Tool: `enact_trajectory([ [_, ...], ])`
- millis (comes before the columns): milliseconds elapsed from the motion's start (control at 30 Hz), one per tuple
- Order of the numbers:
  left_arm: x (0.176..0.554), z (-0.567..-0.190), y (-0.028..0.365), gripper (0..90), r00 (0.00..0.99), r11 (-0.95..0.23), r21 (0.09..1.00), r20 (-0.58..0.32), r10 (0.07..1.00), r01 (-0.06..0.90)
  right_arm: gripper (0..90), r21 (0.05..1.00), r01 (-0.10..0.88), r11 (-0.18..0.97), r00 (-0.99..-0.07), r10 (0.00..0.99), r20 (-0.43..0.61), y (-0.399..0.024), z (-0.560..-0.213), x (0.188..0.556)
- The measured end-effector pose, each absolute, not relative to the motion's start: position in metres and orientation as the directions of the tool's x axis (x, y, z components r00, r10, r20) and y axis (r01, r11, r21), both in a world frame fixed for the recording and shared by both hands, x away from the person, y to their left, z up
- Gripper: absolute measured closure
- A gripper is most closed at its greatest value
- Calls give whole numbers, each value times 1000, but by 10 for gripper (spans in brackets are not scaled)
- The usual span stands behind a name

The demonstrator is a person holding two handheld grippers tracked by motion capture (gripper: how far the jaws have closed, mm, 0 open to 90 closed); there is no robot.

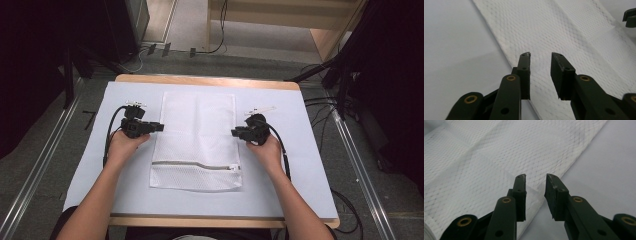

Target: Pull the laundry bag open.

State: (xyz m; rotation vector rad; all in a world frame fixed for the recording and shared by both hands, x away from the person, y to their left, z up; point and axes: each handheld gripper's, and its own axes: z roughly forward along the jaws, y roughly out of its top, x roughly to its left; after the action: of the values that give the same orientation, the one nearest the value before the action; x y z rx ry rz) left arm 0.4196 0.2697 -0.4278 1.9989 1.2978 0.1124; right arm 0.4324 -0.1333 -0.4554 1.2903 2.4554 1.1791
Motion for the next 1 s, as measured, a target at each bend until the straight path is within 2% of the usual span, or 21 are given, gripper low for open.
enact_trajectory([
  [200,414,-427,263,630,514,-249,608,-310,799,754,673,702,629,335,-639,736,222,-137,-449,422],
  [500,406,-425,252,500,551,-287,609,-301,778,739,554,691,638,339,-649,721,245,-140,-449,412],
  [733,399,-420,246,463,587,-311,629,-291,755,712,562,700,623,349,-666,707,240,-144,-445,397],
  [1000,391,-411,236,431,624,-336,643,-287,727,688,619,700,618,356,-679,690,249,-146,-444,383],
])
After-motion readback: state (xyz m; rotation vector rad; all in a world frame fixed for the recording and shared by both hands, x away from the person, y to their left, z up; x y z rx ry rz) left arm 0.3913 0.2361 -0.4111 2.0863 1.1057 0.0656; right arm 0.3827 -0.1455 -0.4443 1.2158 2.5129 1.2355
